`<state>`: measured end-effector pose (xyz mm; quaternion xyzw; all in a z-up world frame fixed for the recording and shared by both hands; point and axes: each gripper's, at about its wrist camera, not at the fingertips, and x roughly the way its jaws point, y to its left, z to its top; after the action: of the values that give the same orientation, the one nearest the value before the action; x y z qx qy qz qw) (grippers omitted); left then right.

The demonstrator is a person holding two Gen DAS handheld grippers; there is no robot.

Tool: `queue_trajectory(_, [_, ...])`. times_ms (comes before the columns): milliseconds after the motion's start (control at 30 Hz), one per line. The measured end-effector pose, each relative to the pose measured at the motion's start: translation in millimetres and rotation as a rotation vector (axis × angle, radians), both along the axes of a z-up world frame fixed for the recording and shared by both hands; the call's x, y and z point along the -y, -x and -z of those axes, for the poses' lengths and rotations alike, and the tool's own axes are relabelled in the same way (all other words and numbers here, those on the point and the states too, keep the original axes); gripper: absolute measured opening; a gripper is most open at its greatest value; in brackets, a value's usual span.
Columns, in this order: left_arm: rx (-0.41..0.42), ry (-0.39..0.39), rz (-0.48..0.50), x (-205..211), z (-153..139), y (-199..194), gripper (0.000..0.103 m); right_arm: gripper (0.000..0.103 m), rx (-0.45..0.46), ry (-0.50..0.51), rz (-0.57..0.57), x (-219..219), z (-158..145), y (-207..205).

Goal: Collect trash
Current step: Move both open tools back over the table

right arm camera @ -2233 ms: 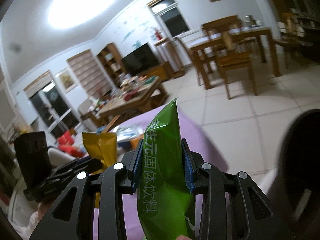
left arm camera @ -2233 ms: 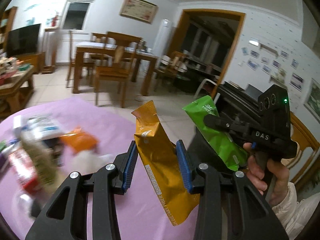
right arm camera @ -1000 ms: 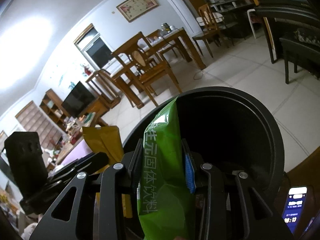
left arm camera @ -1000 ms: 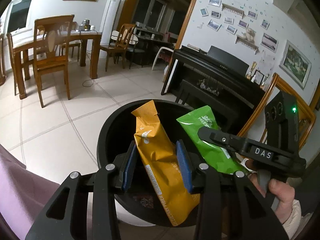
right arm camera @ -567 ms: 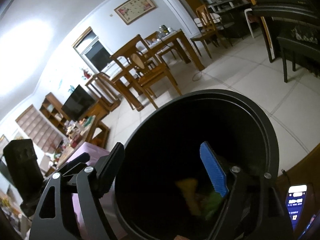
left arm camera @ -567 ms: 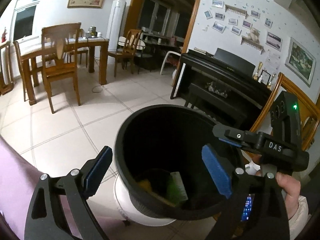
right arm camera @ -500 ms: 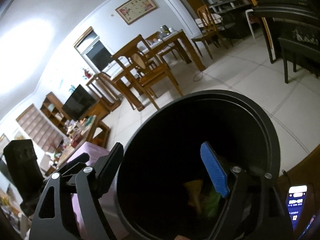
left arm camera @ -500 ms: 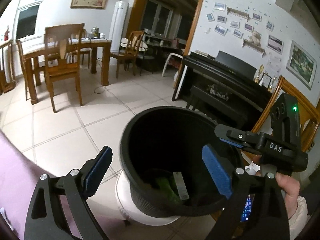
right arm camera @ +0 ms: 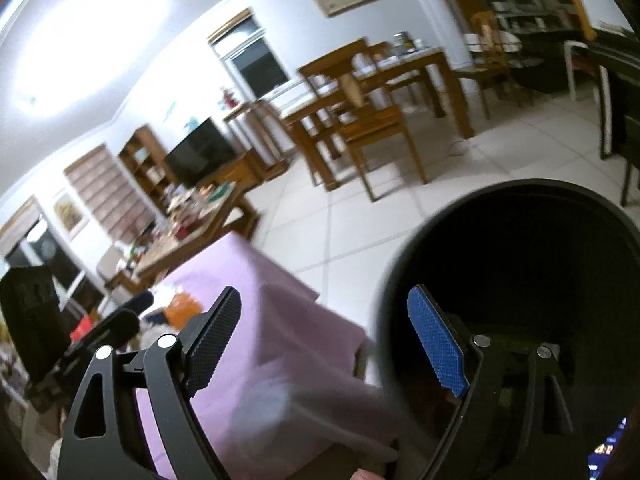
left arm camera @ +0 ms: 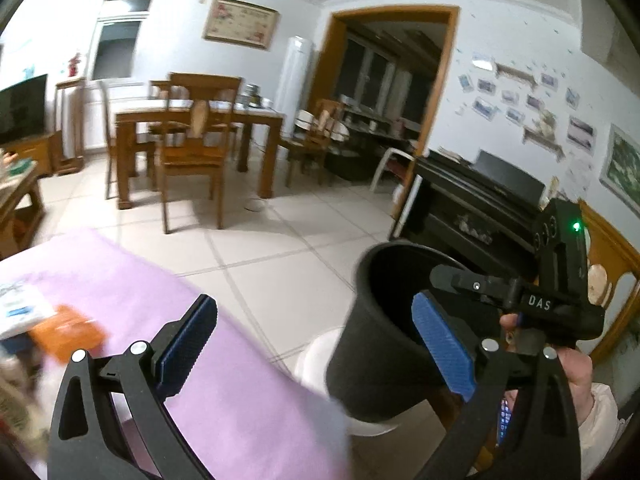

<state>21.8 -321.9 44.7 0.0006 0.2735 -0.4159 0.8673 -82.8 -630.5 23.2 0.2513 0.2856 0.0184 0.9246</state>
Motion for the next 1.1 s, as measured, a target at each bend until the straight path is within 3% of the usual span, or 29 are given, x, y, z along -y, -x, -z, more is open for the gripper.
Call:
queue_trajectory(300, [0.016,0.018,-0.234,-137.4,-2.3,-18.8,0.097,0.084,-0.021,0.056,-0.205,-124.8,-15.4,-66.3])
queue_trajectory(433, [0.014,-0.034,-0.312,-196.2,6.8,-30.2,0.096,0.084,-0.026,0.073,-0.293,-176.3,-17.6,-94.2])
queue_trajectory(467, [0.008,-0.074,-0.317,-211.1,10.9,-35.7,0.096,0.084,-0.029,0.077,-0.321,-193.0,-19.4,-102.8])
queue_trajectory(633, [-0.034,-0.216,-0.336,-264.6,33.8,-68.5,0.072,0.084,-0.050,0.142,-0.452,-263.0,-19.4,-140.7])
queue_trajectory(733, [-0.067,-0.293,-0.319,-280.0,49.2,-89.0,0.066,0.084,-0.068,0.181,-0.519,-298.0,-19.4,-168.2])
queue_trajectory(833, [-0.047,-0.360,-0.291,-282.1,59.4,-97.5,0.065,0.084,-0.086,0.225,-0.565,-333.1,-21.0,-203.7])
queue_trajectory(933, [-0.045,-0.423,-0.243,-281.6,66.0,-110.2,0.058,0.084,-0.122,0.237,-0.593,-351.3,-12.8,-236.2])
queue_trajectory(1100, [-0.054,-0.462,-0.174,-289.0,72.9,-116.6,0.053,0.084,-0.206,0.274,-0.625,-389.1,7.4,-300.7])
